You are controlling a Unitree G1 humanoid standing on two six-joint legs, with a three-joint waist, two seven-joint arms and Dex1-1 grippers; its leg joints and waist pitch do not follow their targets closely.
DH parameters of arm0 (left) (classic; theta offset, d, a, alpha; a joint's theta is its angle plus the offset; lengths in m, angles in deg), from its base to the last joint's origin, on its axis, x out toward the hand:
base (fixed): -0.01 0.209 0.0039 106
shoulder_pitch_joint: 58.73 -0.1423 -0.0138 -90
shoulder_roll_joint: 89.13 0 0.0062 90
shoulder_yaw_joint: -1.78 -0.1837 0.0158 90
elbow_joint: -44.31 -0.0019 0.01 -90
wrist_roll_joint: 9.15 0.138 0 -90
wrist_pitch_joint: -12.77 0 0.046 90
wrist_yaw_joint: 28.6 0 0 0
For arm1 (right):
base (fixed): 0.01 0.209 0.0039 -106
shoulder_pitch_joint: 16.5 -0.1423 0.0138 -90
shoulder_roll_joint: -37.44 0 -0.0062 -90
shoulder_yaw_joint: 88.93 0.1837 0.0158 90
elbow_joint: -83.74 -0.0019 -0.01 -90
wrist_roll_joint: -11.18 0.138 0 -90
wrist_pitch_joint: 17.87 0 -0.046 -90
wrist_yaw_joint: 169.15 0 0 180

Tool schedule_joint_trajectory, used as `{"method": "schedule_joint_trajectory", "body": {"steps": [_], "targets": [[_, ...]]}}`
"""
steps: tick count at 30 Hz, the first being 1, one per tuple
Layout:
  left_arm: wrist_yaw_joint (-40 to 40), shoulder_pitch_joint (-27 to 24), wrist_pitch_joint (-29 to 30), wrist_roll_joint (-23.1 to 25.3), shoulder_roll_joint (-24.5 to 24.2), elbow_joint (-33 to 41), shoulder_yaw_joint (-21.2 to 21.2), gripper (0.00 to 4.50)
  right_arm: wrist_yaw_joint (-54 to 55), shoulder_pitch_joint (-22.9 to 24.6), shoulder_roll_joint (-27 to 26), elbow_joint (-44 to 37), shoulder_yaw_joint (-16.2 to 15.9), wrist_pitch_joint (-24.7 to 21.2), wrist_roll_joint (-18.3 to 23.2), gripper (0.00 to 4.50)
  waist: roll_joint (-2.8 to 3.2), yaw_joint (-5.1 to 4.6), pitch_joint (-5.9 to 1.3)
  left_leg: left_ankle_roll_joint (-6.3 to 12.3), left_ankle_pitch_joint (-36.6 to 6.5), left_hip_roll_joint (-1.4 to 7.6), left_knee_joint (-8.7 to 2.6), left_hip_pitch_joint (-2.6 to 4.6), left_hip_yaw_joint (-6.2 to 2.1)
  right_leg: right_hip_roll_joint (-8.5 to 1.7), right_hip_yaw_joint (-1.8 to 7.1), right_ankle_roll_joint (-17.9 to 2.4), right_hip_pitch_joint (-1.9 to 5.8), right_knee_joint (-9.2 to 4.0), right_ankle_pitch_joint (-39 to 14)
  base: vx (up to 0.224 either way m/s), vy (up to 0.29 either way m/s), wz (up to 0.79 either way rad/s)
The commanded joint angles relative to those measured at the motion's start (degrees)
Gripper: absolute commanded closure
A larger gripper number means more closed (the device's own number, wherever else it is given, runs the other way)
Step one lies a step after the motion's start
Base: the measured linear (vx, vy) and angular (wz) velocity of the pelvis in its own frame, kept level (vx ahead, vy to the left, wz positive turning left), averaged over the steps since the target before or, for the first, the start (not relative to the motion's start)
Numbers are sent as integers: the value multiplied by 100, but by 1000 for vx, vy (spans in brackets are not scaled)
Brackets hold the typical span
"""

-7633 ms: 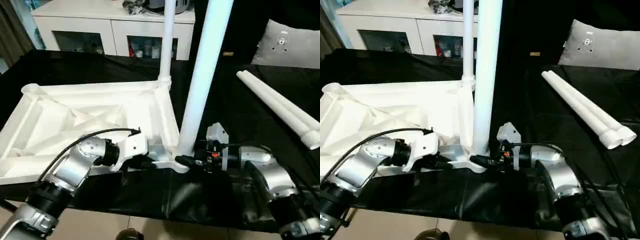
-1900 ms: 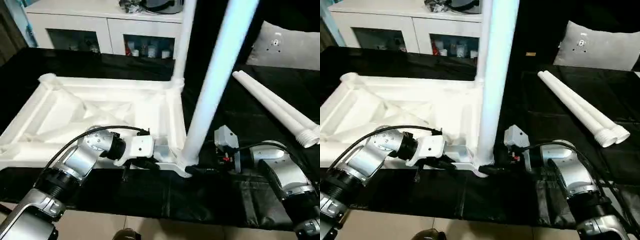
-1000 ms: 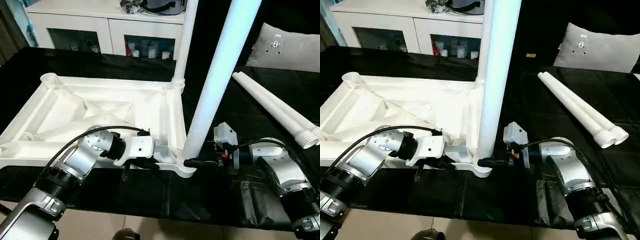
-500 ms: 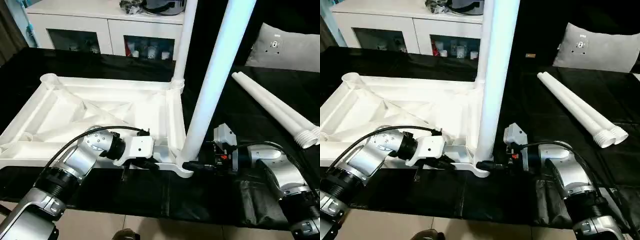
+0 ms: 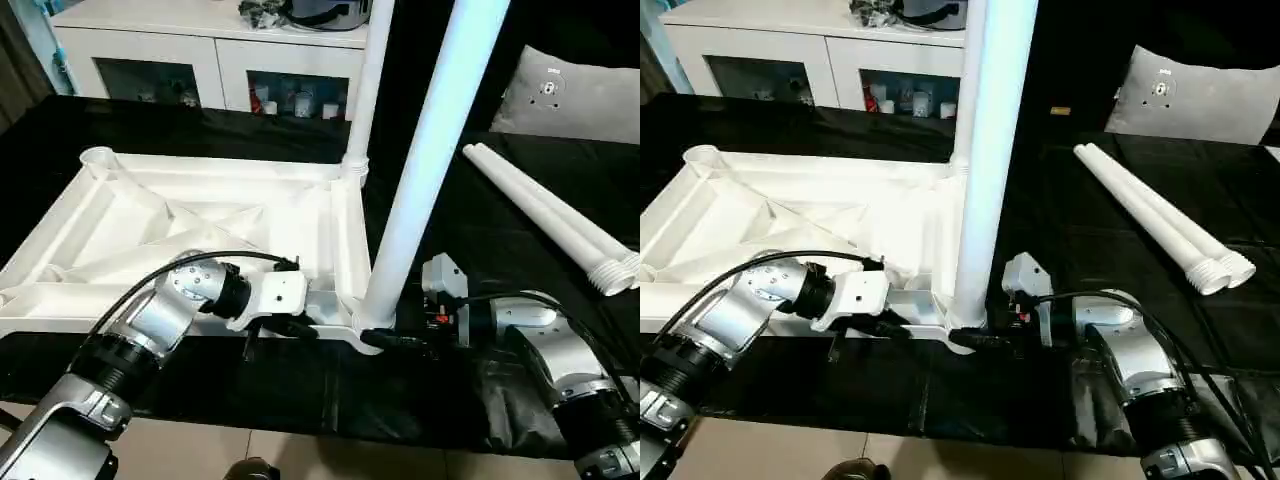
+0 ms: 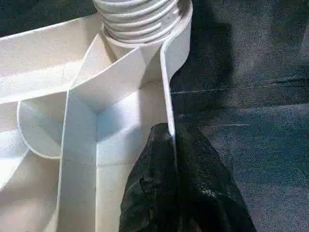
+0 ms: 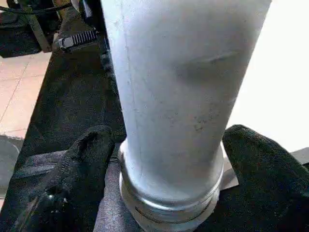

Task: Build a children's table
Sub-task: Rotate leg to tighten

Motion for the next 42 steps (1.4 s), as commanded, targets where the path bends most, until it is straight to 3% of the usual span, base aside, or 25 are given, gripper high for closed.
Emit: {"method": "schedule_joint_trajectory", "body": {"steps": [1, 13, 23, 26, 28, 29, 30, 31, 32, 35, 36, 38, 40, 42], "targets": [[-266, -65, -44, 299, -76, -34, -369, 450, -63, 25, 35, -9, 17, -22, 11, 82, 36, -37, -333, -71, -1669, 372, -446, 234, -180, -404, 158, -1313, 100, -408, -512, 0, 0, 0], [-279, -124, 27, 275, -85, 29, -364, 450, -79, 141, 55, -39, -65, -160, -4, 172, 26, -39, -312, -51, -1681, 375, -456, 233, -179, -407, 163, -1297, 94, -419, -552, 0, 0, 0], [-277, -257, 258, 143, -51, 189, -301, 450, 179, 364, -94, -62, -128, -396, -39, 178, 40, -52, -285, -94, -1805, 380, -490, 231, -190, -409, 170, -1249, 81, -444, -691, 0, 0, 0], [-254, -314, 444, 27, -3, 321, -236, 450, 423, 379, -198, -5, -77, -462, -45, 178, 49, -102, -269, -172, -1976, 375, -514, 237, -195, -412, 173, -1238, 73, -462, -888, 0, 0, 0], [-163, -365, 682, -87, 75, 454, -150, 450, 690, 371, -307, 67, -14, -522, -75, 178, 74, -129, -236, -240, -2246, 371, -538, 249, -211, -427, 180, -1192, 53, -504, -1303, 0, 0, 0], [-19, -416, 982, -188, 177, 603, -58, 450, 1047, 355, -427, 161, 45, -578, -148, 178, 64, -156, -223, -318, -2410, 377, -555, 265, -218, -444, 192, -1176, 41, -519, -1561, 0, 0, 0], [39, -432, 1082, -219, 217, 654, -28, 450, 1163, 349, -467, 196, 63, -593, -172, 178, 59, -186, -164, -374, -2776, 361, -565, 290, -234, -456, 206, -1072, -3, -599, -2186, 0, 0, 0], [258, -465, 1300, -247, 342, 754, 49, 450, 1377, 351, -562, 264, 93, -569, -222, 178, 82, -191, -158, -427, -2946, 359, -568, 320, -256, -470, 210, -1011, -17, -618, -2489, 0, 0, 0], [604, -528, 1595, -268, 549, 924, 145, 450, 1750, 357, -747, 365, 167, -584, -265, 179, 58, -231, -149, -504, -3123, 363, -583, 341, -285, -475, 214, -919, -28, -649, -2786, 0, 0, 0], [1313, -655, 2072, -242, 987, 1214, 305, 450, 2476, 327, -1146, 554, 355, -697, -266, 180, 67, -319, -160, -545, -3172, 363, -602, 328, -325, -482, 198, -860, -25, -664, -2910, 0, 0, 0], [1745, -727, 2330, -179, 1261, 1376, 379, 450, 2893, 262, -1366, 695, 471, -712, -280, 180, 76, -393, -171, -570, -3139, 356, -634, 282, -340, -455, 166, -849, 11, -649, -2763, 0, 0, 0], [2117, -776, 2507, -99, 1495, 1471, 447, 450, 3253, 177, -1534, 861, 569, -686, -302, 180, 80, -464, -180, -587, -3165, 343, -644, 263, -345, -435, 147, -823, 15, -660, -2623, 0, 0, 0], [2653, -821, 2690, 68, 1845, 1579, 522, 450, 3814, -35, -1772, 1184, 769, -674, -269, 180, 65, -511, -184, -531, -3212, 326, -626, 277, -328, -426, 156, -794, -9, -689, -2597, 0, 0, 0], [3020, -818, 2752, 219, 2093, 1629, 523, 450, 4342, -259, -1960, 1525, 989, -614, -207, 180, 38, -568, -160, -458, -3286, 302, -575, 330, -315, -449, 166, -750, -85, -769, -2979, 0, 0, 0]]}}
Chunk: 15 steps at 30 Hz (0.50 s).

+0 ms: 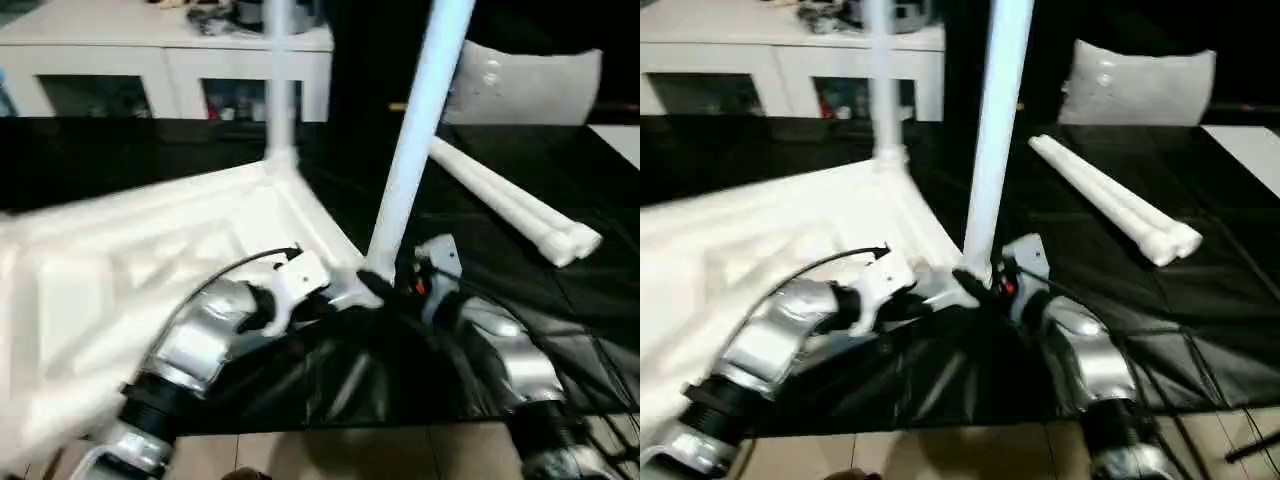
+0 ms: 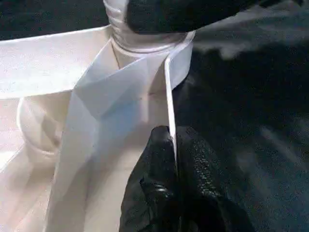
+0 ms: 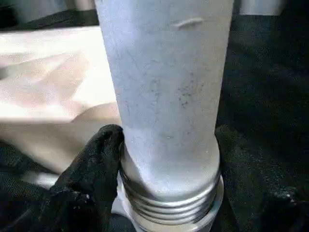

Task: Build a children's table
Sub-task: Rotate leg to tighten

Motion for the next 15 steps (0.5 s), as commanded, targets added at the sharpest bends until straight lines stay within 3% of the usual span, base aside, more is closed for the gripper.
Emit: {"method": "schedule_joint_trajectory", "body": {"steps": [1, 2, 5, 6, 11, 15], "targets": [[34, 19, -176, -229, 374, 444, -236, 450, 456, 29, -125, 575, 29, -270, -8, 180, 0, 11, -193, -443, -3269, 316, -514, 222, -330, -441, 142, -749, -58, -670, -3056, 0, 0, 0], [176, 26, -146, -179, 468, 474, -239, 450, 640, -47, -186, 694, 116, -251, 7, 180, -7, 12, -207, -403, -3159, 316, -531, 181, -335, -435, 138, -665, -19, -672, -3092, 0, 0, 0], [535, 90, -142, -101, 748, 614, -293, 450, 973, -217, -289, 1025, 185, 66, -204, 180, -2, 18, -259, -379, -2856, 338, -561, 145, -312, -405, 135, -766, 19, -614, -2396, 0, 0, 0], [538, 99, -164, -65, 710, 608, -303, 450, 982, -212, -297, 1029, 201, 115, -221, 145, -21, 22, -274, -339, -2679, 340, -569, 117, -291, -386, 130, -818, 40, -591, -2030, 0, 0, 0], [525, 121, -298, 175, 357, 478, -310, 450, 933, -169, -240, 957, 276, 328, -196, 101, -30, 78, -278, -142, -2483, 335, -532, 140, -239, -399, 166, -870, 12, -600, -1890, 0, 0, 0], [363, 145, -381, 181, 84, 324, -233, 450, 509, 32, -3, 615, 268, 598, -127, 62, -4, 214, -312, -60, -2059, 351, -505, 141, -202, -365, 169, -907, 21, -550, -1416, 0, 0, 0]]}}
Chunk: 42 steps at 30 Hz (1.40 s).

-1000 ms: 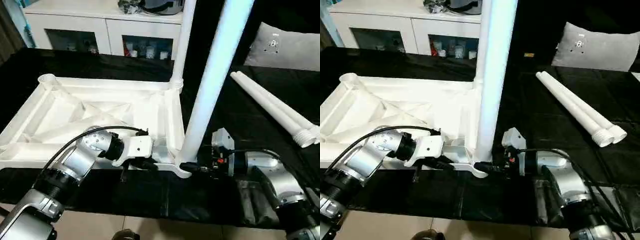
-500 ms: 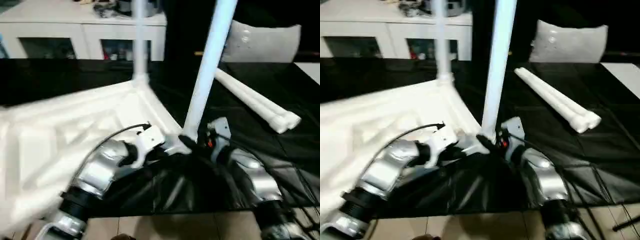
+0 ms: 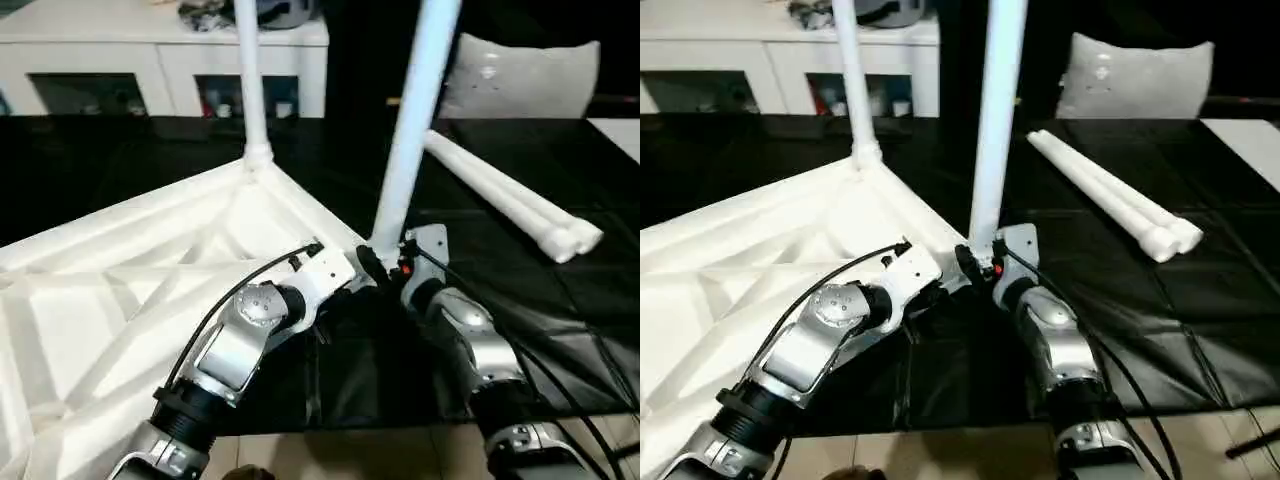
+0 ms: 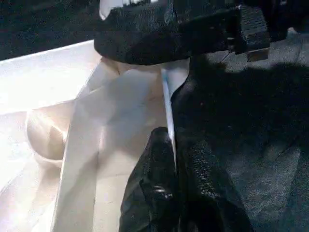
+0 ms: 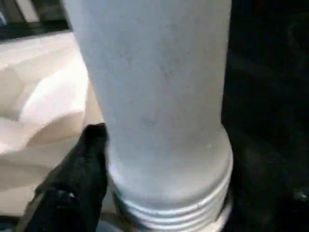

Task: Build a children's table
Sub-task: Rotate leg to tighten

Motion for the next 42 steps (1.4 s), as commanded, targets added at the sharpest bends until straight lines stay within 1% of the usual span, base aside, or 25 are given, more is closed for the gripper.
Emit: {"method": "schedule_joint_trajectory", "body": {"steps": [1, 2, 3, 4, 5, 6, 7, 8, 9, 10, 11, 13, 14, 16, 17, 20, 22, 24, 29, 32, 33, 35, 36, 37, 42], "targets": [[-143, 135, -366, -38, -94, 143, 3, 450, -160, 193, 184, -43, 57, -15, 21, 56, -9, 8, -321, -46, -2011, 363, -465, 174, -190, -345, 178, -919, 38, -482, -1462, 0, 0, 0], [-199, 148, -424, -49, -147, 87, 9, 450, -289, 263, 260, -164, 65, -14, 57, 48, -14, 32, -339, -15, -1823, 358, -454, 146, -188, -338, 173, -965, 74, -443, -1161, 51, -20, 2], [-256, 164, -481, -64, -205, 18, 20, 450, -484, 352, 364, -323, 70, -18, 112, 33, 13, 61, -358, 50, -1576, 350, -430, 134, -181, -337, 171, -1022, 99, -401, -801, 51, -20, 2], [-297, 185, -543, -97, -256, -59, 34, 450, -779, 467, 499, -528, 47, -7, 175, 21, 18, 74, -372, 100, -1440, 346, -412, 130, -173, -327, 168, -1038, 113, -384, -581, 54, -16, 1], [-474, 228, -679, -220, -346, -206, 40, 450, -1351, 695, 809, -947, -28, 5, 292, 14, 61, 123, -394, 208, -1145, 337, -362, 139, -163, -302, 163, -1076, 123, -331, -51, 52, -8, 2], [-486, 232, -692, -224, -355, -219, 37, 450, -1396, 712, 835, -979, -34, 5, 305, 14, 64, 138, -407, 267, -1020, 334, -339, 131, -161, -296, 154, -1105, 138, -309, 216, 52, -8, 2], [-622, 270, -825, -255, -445, -334, 3, 450, -1804, 864, 1072, -1267, -88, -4, 417, 9, 17, 135, -424, 398, -723, 305, -303, 81, -161, -280, 137, -1158, 189, -250, 735, 0, 0, 0], [-744, 288, -898, -275, -505, -393, -26, 450, -2046, 946, 1226, -1423, -121, -20, 477, 4, 27, 149, -458, 539, -453, 291, -251, 53, -157, -292, 130, -1216, 204, -202, 1182, 0, 0, 0], [-872, 305, -969, -294, -569, -441, -52, 450, -2283, 1014, 1382, -1555, -145, -40, 531, 4, 45, 138, -440, 652, -457, 282, -246, 29, -160, -290, 111, -1273, 199, -202, 1200, 0, 0, 0], [-1023, 319, -1053, -325, -632, -479, -80, 450, -2479, 1054, 1513, -1644, -158, -59, 575, 4, 61, 134, -435, 669, -555, 298, -252, 35, -154, -302, 109, -1294, 188, -217, 1074, 0, 0, 0], [-1206, 333, -1127, -356, -709, -508, -119, 450, -2655, 1068, 1643, -1701, -161, -77, 609, 4, 66, 114, -406, 647, -846, 314, -280, 44, -162, -313, 96, -1321, 183, -272, 589, 0, 0, 0], [-1623, 376, -1430, -406, -901, -600, -230, 450, -2995, 1016, 1861, -1735, -155, -118, 674, 4, 79, 94, -373, 465, -1301, 354, -326, 97, -163, -331, 103, -1355, 155, -358, -361, 0, 0, 0], [-1761, 388, -1523, -430, -953, -624, -259, 450, -3082, 981, 1912, -1727, -157, -131, 689, 4, 73, 94, -371, 425, -1383, 357, -331, 104, -161, -334, 108, -1348, 149, -369, -537, 0, 0, 0], [-1919, 406, -1570, -435, -1026, -648, -297, 450, -3194, 933, 1984, -1737, -173, -158, 706, 4, 82, 102, -360, 258, -1560, 381, -365, 135, -168, -338, 116, -1320, 127, -389, -896, 0, 0, 0], [-2118, 426, -1712, -416, -1139, -678, -375, 450, -3340, 868, 2069, -1749, -215, -194, 710, 4, 71, 103, -361, 239, -1572, 385, -366, 142, -160, -334, 120, -1321, 117, -389, -902, 0, 0, 0], [-2603, 523, -2036, -409, -1447, -825, -592, 450, -3859, 707, 2335, -1819, -419, -354, 705, 4, 88, 128, -360, 180, -1630, 386, -382, 137, -179, -331, 108, -1282, 124, -380, -999, 0, 0, 0], [-2791, 568, -2173, -429, -1533, -892, -638, 450, -4083, 644, 2443, -1831, -563, -366, 633, 4, 82, 142, -364, 168, -1572, 393, -374, 137, -164, -335, 115, -1291, 111, -347, -857, 0, 0, 0], [-3037, 625, -2333, -429, -1633, -949, -683, 450, -4395, 552, 2554, -1858, -782, -411, 534, 4, 24, 155, -373, 206, -1473, 388, -355, 124, -152, -348, 109, -1348, 124, -326, -736, 0, 0, 0], [-3312, 681, -2559, -398, -1725, -1022, -757, 450, -4658, 443, 2574, -1813, -956, -347, 436, 4, 24, 197, -397, 349, -1155, 385, -305, 106, -140, -356, 108, -1444, 121, -271, -405, 0, 0, 0], [-3382, 736, -2703, -381, -1761, -1060, -848, 450, -4774, 364, 2560, -1735, -1078, -350, 398, 4, 25, 242, -390, 320, -1275, 392, -302, 125, -137, -369, 113, -1428, 103, -283, -682, 0, 0, 0], [-3418, 758, -2764, -381, -1765, -1090, -877, 450, -4815, 328, 2549, -1701, -1124, -364, 407, 21, 6, 262, -386, 286, -1317, 399, -303, 135, -135, -375, 122, -1412, 94, -293, -785, 0, 0, 0], [-3431, 769, -2799, -374, -1748, -1117, -876, 450, -4834, 296, 2533, -1659, -1138, -361, 419, 32, 20, 279, -380, 229, -1399, 404, -314, 140, -138, -371, 126, -1376, 83, -300, -922, 0, 0, 0], [-3451, 767, -2822, -368, -1728, -1131, -868, 450, -4872, 271, 2500, -1638, -1163, -372, 430, 43, -2, 280, -380, 197, -1427, 402, -320, 137, -140, -367, 124, -1362, 84, -299, -950, 0, 0, 0], [-3455, 763, -2828, -364, -1723, -1131, -868, 450, -4889, 263, 2485, -1635, -1176, -383, 434, 52, -5, 278, -377, 175, -1469, 398, -324, 127, -147, -373, 124, -1343, 87, -297, -1015, 0, 0, 0], [-3483, 764, -2901, -369, -1737, -1180, -875, 450, -4967, 220, 2416, -1573, -1223, -397, 408, 95, -13, 276, -376, 136, -1529, 394, -326, 126, -152, -380, 132, -1274, 76, -308, -1204, 0, 0, 0]]}}
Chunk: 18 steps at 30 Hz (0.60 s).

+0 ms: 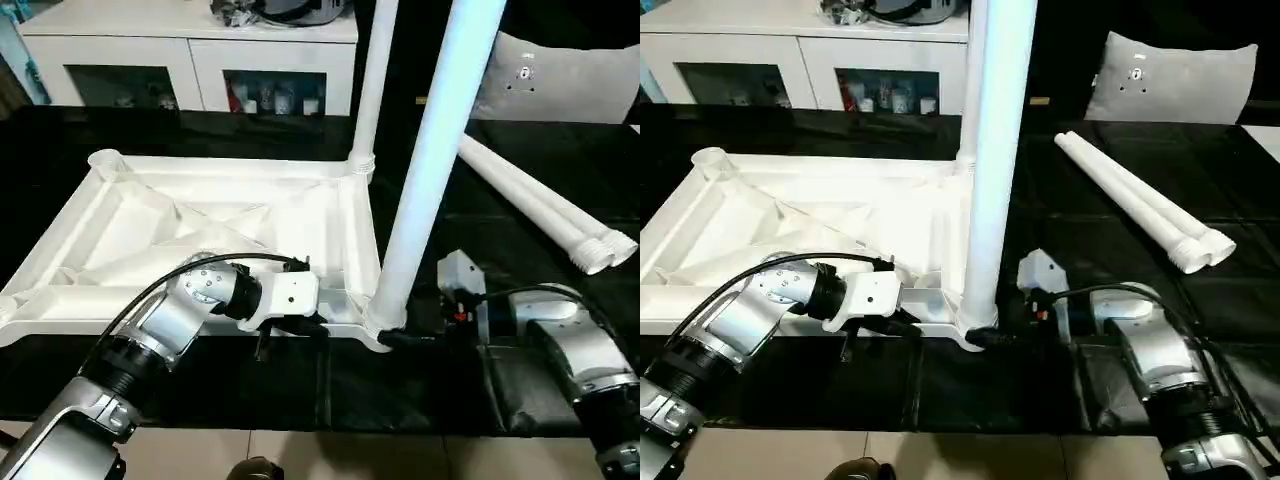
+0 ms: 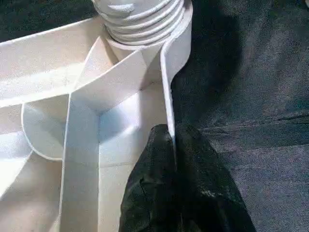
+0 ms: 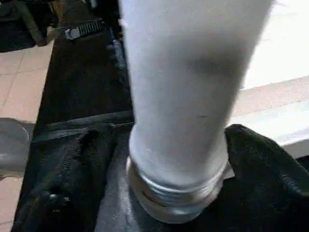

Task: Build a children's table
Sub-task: Rotate leg to tighten

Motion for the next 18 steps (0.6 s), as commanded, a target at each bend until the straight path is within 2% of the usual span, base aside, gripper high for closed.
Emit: {"method": "schedule_joint_trajectory", "body": {"steps": [1, 4, 11, 18], "targets": [[-239, -15, -142, 176, -36, -55, -306, 450, -106, -111, -38, 47, -51, 8, -25, 95, -87, -20, -362, 128, -1511, 351, -424, 208, -154, -390, 152, -1252, 148, -389, -1228, 0, 0, 0], [-250, -20, -165, 170, -55, -71, -303, 450, -106, -130, -64, 75, -79, 18, -21, 134, -82, -10, -373, 166, -1397, 348, -410, 206, -151, -386, 150, -1277, 149, -372, -1062, 0, 0, 0], [-261, -29, -180, 186, -72, -101, -289, 450, -133, -112, -96, 109, -118, 39, -41, 180, -80, -10, -375, 181, -1393, 343, -404, 204, -147, -379, 145, -1309, 153, -367, -1013, 0, 0, 0], [-278, -48, -176, 197, -91, -122, -288, 450, -132, -32, -140, 112, -170, 48, -73, 189, -63, -19, -366, 149, -1457, 343, -413, 204, -153, -374, 144, -1325, 152, -367, -993, 0, 0, 0]]}}
